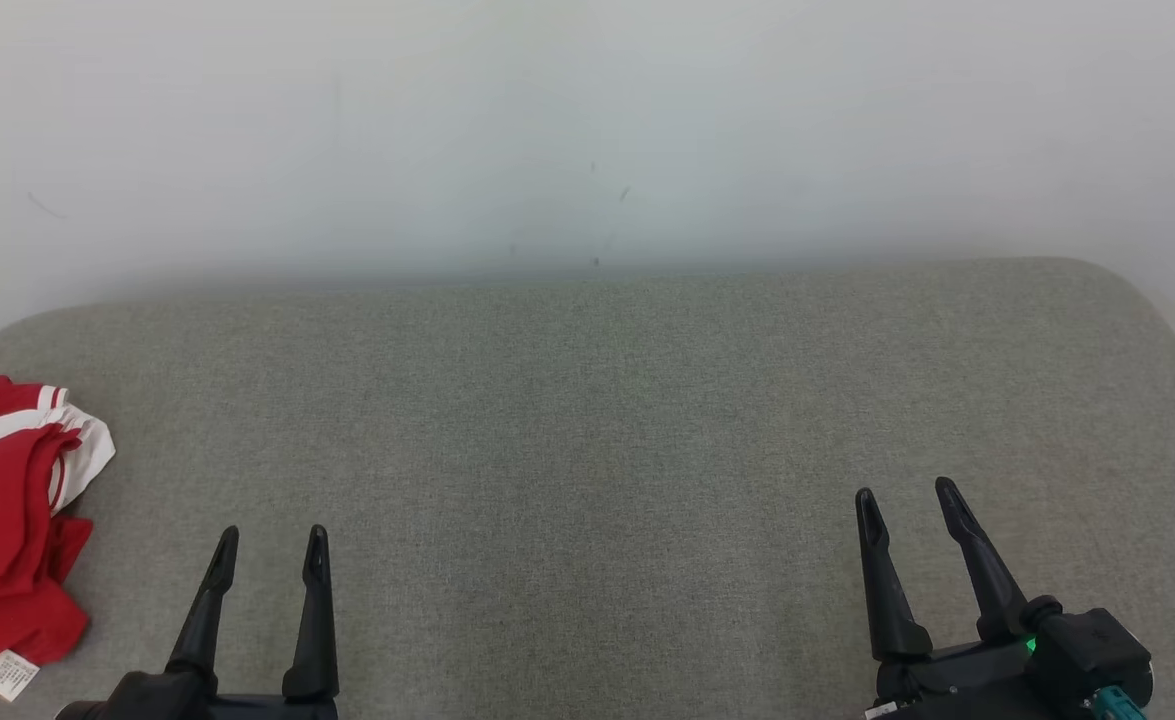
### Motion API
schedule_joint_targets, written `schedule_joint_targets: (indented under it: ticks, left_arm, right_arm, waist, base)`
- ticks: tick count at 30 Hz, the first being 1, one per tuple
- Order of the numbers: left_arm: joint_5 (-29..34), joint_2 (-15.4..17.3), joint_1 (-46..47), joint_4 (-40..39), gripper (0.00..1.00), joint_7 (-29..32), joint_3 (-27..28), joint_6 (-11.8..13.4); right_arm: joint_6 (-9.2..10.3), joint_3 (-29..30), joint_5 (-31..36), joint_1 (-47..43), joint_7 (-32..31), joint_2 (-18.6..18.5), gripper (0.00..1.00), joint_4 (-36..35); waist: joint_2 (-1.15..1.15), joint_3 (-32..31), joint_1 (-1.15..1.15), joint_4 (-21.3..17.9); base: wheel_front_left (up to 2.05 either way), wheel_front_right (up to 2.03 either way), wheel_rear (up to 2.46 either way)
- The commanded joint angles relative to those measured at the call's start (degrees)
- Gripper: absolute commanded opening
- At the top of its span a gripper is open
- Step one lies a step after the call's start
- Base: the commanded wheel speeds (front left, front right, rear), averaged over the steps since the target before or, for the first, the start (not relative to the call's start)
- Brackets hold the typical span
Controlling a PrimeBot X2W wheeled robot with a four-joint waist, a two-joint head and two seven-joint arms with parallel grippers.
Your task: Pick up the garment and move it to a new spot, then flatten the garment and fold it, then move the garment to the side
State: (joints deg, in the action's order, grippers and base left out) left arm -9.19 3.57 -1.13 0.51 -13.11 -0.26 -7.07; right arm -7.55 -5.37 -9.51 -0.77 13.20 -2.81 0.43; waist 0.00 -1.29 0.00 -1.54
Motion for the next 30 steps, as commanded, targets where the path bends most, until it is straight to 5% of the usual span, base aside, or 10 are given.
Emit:
schedule_joint_targets:
  ticks: [1, 30]
  left_arm:
    - [1.3, 0.1, -0.5, 0.2, 1.00, -0.6, 0.0, -0.1]
    - [6.8, -0.1, -0.6, 0.8, 1.00, -2.1, -0.3, -0.4]
  right_arm:
    - [0.10, 0.0, 1.2, -0.3, 0.6, -0.1, 1.00, -0.4]
    - [0.12, -0.1, 5.0, -0.9, 2.0, -0.1, 1.00, -0.5]
  waist:
    - [0.00, -0.1, 0.00, 0.0]
    - [0.00, -1.0, 0.00, 0.5]
  base:
    - [0.00, 0.00, 0.00]
    - [0.00, 0.00, 0.00]
